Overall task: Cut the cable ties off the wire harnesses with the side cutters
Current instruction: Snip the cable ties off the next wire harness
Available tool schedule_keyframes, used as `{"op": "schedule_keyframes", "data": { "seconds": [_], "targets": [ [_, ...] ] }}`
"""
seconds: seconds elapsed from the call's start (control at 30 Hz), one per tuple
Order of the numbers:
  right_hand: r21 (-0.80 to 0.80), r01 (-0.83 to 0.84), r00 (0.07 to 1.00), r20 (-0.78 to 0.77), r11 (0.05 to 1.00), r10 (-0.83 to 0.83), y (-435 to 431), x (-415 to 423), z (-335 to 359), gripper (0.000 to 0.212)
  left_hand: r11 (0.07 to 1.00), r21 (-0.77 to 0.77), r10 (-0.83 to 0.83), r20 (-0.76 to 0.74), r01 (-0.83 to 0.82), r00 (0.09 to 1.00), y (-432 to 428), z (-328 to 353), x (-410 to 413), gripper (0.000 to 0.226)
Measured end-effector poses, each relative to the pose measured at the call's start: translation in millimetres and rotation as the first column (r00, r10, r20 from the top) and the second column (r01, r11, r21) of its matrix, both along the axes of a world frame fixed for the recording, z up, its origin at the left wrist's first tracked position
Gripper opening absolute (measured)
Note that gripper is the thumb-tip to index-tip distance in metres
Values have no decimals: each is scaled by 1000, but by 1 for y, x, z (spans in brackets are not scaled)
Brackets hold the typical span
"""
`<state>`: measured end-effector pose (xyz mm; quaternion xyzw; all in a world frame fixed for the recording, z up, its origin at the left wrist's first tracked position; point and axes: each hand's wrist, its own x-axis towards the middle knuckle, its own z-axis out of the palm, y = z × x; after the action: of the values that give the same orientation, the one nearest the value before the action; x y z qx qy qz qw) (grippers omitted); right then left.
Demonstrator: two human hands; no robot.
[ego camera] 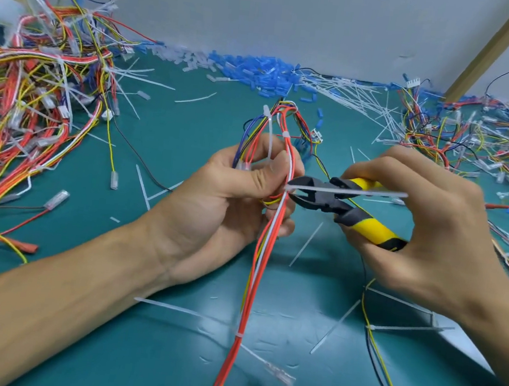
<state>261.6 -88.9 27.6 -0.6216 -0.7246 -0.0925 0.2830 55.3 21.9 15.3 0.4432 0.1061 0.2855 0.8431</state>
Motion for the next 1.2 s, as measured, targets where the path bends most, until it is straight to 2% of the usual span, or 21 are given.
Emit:
{"op": "schedule_keyframes", "data": {
  "seconds": [0.1, 0.23, 0.3, 0.37, 0.57, 0.67, 0.87, 1.0, 1.2],
  "targets": [
    [15, 11, 1000, -20, 1000, -10, 0, -5, -1, 29, 1000, 7, 29, -31, -28, 999, -3, -1, 3, 13],
    [-4, -1, 994, -112, 1000, 1, -1, -11, -2, 8, 1000, 13, -8, -49, 9, 999, -3, -1, 1, 14],
    [-39, 30, 990, -139, 999, -35, -2, -13, -3, 10, 998, -9, -58, -61, 57, 996, -1, -1, -2, 12],
    [-69, 58, 985, -156, 996, -68, -2, -14, -5, 11, 994, -30, -103, -80, 101, 991, 1, 0, -4, 25],
    [-74, 89, 968, -229, 993, -104, -1, -13, -8, 13, 993, -20, -122, -79, 121, 989, 4, 1, -6, 30],
    [-78, 123, 961, -240, 989, -138, -1, -12, -7, 15, 989, -13, -148, -98, 148, 984, 5, 1, -6, 45],
    [-47, 144, 940, -305, 988, -152, -1, -10, -3, 21, 963, 127, -222, -120, 237, 968, 9, 1, -6, 12],
    [-59, 140, 942, -298, 988, -152, -1, -12, -2, 23, 963, 171, -183, -155, 209, 971, 8, -1, -3, 13],
    [-52, 110, 945, -303, 992, -121, 1, -13, -2, 21, 972, 204, -93, -116, 115, 989, 6, -4, -2, 13]
  ]
}}
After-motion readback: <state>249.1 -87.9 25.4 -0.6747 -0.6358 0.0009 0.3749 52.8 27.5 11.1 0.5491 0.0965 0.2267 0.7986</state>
